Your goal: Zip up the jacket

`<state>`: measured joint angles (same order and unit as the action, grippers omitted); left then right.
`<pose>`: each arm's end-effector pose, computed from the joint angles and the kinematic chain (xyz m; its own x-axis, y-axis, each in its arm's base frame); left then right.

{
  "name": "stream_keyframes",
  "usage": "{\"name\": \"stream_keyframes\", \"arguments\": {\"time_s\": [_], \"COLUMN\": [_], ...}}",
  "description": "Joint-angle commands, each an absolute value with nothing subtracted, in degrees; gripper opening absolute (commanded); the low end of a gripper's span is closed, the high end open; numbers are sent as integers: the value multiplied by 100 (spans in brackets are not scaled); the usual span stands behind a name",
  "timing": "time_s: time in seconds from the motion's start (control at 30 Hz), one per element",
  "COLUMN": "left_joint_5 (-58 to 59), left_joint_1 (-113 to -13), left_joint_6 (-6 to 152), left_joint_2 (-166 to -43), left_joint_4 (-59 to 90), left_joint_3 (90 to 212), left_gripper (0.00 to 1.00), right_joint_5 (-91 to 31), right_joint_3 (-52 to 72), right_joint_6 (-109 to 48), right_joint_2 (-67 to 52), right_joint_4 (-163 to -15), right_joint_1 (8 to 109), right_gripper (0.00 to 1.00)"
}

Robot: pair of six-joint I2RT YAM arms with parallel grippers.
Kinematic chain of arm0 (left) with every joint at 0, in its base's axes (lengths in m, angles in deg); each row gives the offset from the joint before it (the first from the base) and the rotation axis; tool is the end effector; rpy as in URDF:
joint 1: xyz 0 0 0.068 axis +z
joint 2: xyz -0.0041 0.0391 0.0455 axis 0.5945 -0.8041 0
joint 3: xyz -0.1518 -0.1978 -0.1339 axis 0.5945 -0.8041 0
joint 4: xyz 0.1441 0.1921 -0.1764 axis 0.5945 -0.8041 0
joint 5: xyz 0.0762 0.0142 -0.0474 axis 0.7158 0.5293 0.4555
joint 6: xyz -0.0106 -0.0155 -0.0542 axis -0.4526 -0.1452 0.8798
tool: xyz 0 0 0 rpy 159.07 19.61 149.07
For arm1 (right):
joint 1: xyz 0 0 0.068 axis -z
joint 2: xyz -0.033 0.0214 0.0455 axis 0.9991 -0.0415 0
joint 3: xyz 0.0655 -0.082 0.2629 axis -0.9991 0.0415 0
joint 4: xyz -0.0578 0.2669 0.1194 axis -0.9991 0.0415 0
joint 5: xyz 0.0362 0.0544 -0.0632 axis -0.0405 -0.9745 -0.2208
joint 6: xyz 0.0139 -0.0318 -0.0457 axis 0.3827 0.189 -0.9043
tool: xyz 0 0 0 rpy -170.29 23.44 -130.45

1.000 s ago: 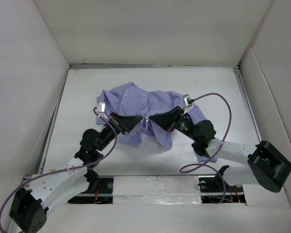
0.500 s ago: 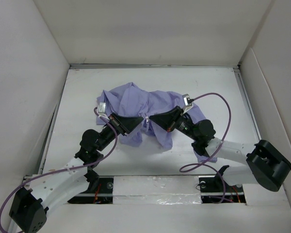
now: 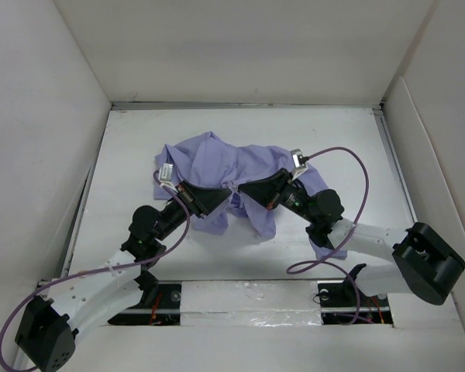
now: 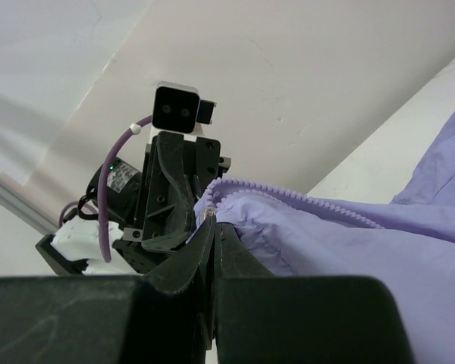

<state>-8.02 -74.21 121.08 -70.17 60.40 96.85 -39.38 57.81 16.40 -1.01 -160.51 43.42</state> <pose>0.1514 -0.1319 0.2854 -0.5193 -0.6406 -0.5657 0.6827 0.0871 -0.7255 0.1974 0.2088 0.2601 -0.5217 0.5696 -0.6351 -0.7457 0.0573 0.6638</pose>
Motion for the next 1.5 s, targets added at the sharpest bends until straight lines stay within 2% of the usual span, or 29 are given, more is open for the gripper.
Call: {"name": "stream_keyframes", "arguments": {"time_s": [0.0,0.3,0.53,0.9,1.0,1.03,1.13,1.27,1.47], "left_joint_5": [-1225,-1365,-1453,-1374,-1435,-1488,-1611,-1734,-1884], "left_joint_1": [-7427,-7427,-7427,-7427,-7427,-7427,-7427,-7427,-7427], "left_joint_6": [12044,11912,11508,10814,10752,10752,10769,10769,10796], "left_joint_2": [-7042,-6910,-6743,-6594,-6550,-6532,-6506,-6514,-6550], "left_joint_4": [6270,5752,4936,3371,3142,3115,3054,3018,3079], "left_joint_3": [9751,9821,10093,10375,10340,10323,10314,10305,10261], "left_gripper": [0,0,0,0,0,0,0,0,0], "right_joint_5": [-4045,-4212,-4291,-4326,-4361,-4396,-4590,-4573,-4388], "right_joint_3": [5396,5203,4808,4859,5079,5088,5158,5597,6064], "right_joint_6": [1601,1531,1364,1311,1277,1233,1101,1083,1223], "right_joint_2": [-60,45,98,317,598,712,880,1353,1671], "right_joint_4": [-16318,-15880,-14660,-13383,-13182,-12885,-12391,-11969,-11774], "right_joint_1": [4385,4385,4385,4324,4271,4271,4096,3937,3621], "right_gripper": [0,0,0,0,23,42,67,80,83]}}
